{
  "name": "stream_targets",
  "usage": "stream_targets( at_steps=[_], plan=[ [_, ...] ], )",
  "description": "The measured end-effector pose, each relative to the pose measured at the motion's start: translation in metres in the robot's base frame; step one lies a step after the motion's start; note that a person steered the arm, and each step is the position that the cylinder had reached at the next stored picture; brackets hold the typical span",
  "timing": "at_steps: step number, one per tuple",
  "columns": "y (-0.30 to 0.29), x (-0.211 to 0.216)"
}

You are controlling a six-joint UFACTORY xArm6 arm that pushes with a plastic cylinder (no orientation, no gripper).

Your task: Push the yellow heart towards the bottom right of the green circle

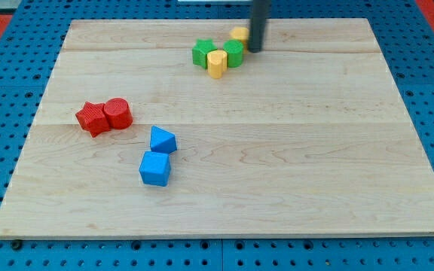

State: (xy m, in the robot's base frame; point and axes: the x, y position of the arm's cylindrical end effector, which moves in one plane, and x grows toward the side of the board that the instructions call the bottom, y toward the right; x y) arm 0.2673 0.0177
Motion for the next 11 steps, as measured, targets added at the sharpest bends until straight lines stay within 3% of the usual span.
stream_targets(
  at_steps=[1,2,3,5,6,7,11],
  plan=[
    [-0.052,0.025],
    [0.003,0.042],
    [0.022,0.061],
    [-0.108,0.052],
    [-0.114,0.024],
    [-0.099,0.049],
    [-0.069,0.036]
  ],
)
